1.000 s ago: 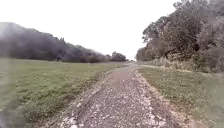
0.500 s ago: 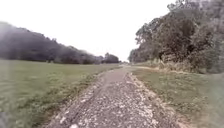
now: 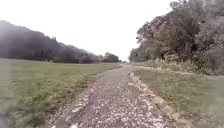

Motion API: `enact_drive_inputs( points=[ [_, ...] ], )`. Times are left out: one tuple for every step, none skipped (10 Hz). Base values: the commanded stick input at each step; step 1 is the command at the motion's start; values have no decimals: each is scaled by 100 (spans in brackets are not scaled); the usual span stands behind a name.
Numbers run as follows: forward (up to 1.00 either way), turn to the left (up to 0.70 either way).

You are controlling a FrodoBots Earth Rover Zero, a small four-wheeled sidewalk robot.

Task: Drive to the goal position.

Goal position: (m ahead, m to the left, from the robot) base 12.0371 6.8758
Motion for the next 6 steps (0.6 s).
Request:
enact_drive_inputs(
  points=[
    [70, -21],
    [70, -8],
    [70, 0],
    [70, 0],
    [70, 0],
    [70, 0]
  ],
)
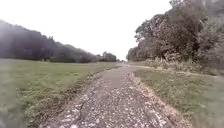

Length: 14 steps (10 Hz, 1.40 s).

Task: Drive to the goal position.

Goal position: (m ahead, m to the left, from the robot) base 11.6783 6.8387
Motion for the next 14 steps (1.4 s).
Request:
enact_drive_inputs(
  points=[
    [70, -35],
    [70, -35],
    [70, -35],
    [70, -35],
    [70, -35],
    [70, -22],
    [70, -7],
    [70, -2],
    [70, -1],
    [70, 0],
    [70, 0],
    [70, 0],
    [70, 0],
    [70, 0]
  ],
)
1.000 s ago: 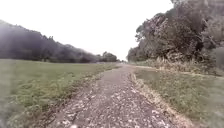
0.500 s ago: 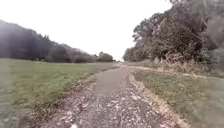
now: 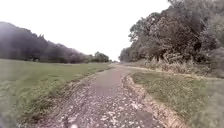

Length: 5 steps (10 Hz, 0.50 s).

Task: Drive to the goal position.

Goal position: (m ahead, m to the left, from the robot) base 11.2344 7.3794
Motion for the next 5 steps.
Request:
enact_drive_inputs(
  points=[
    [70, 0],
    [70, 0],
    [70, -15],
    [70, -29],
    [70, -35]
  ],
)
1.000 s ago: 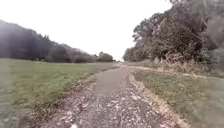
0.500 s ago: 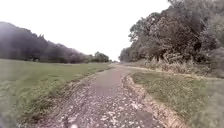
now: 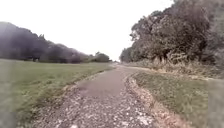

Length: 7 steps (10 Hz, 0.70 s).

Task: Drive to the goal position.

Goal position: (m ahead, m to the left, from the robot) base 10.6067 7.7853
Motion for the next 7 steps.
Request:
enact_drive_inputs(
  points=[
    [70, -35],
    [70, -31],
    [70, -15],
    [70, 0],
    [70, 0],
    [70, 0],
    [70, 0]
  ],
)
